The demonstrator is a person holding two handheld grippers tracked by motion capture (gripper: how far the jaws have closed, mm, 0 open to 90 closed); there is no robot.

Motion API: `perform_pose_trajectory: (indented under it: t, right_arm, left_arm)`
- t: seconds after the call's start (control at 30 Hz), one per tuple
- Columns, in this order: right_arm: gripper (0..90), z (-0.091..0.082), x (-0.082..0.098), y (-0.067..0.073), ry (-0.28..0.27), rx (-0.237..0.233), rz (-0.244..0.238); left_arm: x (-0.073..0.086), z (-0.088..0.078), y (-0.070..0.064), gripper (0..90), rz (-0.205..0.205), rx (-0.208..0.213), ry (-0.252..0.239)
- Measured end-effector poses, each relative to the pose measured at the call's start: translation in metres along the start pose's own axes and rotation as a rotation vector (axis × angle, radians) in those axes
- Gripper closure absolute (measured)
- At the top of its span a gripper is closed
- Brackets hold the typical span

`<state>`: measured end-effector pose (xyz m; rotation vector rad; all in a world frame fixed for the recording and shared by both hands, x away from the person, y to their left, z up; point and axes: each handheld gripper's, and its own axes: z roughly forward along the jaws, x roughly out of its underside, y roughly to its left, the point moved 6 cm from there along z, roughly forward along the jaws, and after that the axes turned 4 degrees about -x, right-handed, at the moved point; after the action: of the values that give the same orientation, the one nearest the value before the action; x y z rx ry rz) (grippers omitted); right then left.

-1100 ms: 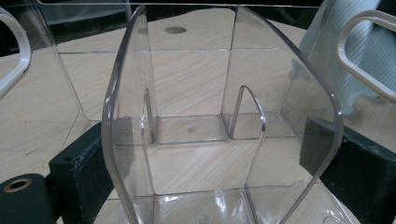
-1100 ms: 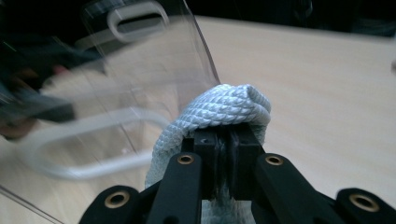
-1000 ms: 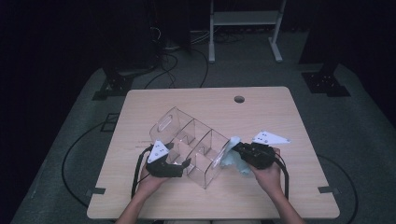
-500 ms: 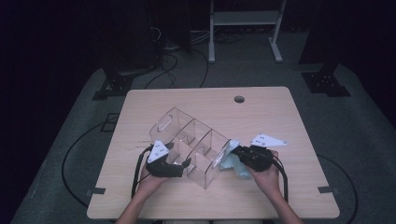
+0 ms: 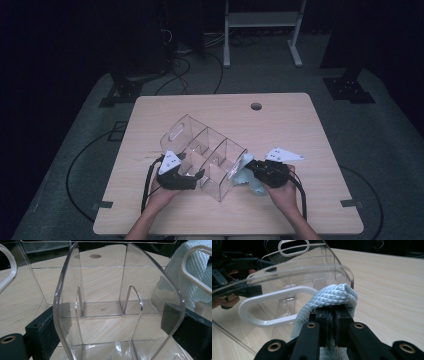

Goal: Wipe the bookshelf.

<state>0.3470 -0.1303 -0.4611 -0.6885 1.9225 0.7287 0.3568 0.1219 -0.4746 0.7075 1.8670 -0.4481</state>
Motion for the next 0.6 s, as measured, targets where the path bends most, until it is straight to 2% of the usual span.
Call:
perform_pose_trajectory:
  t: [0.13, 0.37, 0.5, 0.6]
  right_arm:
    - [83.1, 0.007, 0.013, -0.005, 0.046, -0.007, 0.025]
    - [83.2, 0.006, 0.010, -0.007, 0.023, 0.013, 0.025]
    - [83.2, 0.003, 0.006, -0.002, -0.003, 0.018, 0.016]
    - [83.2, 0.001, 0.004, 0.012, -0.009, 0.000, -0.018]
  left_arm:
    - [0.000, 0.000, 0.000, 5.6, 0.001, 0.001, 0.000]
    - [-0.001, 0.002, -0.001, 5.6, -0.003, -0.013, 0.000]
    - [-0.001, 0.002, -0.001, 5.6, -0.009, -0.020, 0.001]
    - [-0.002, 0.003, -0.002, 5.7, -0.004, -0.026, 0.002]
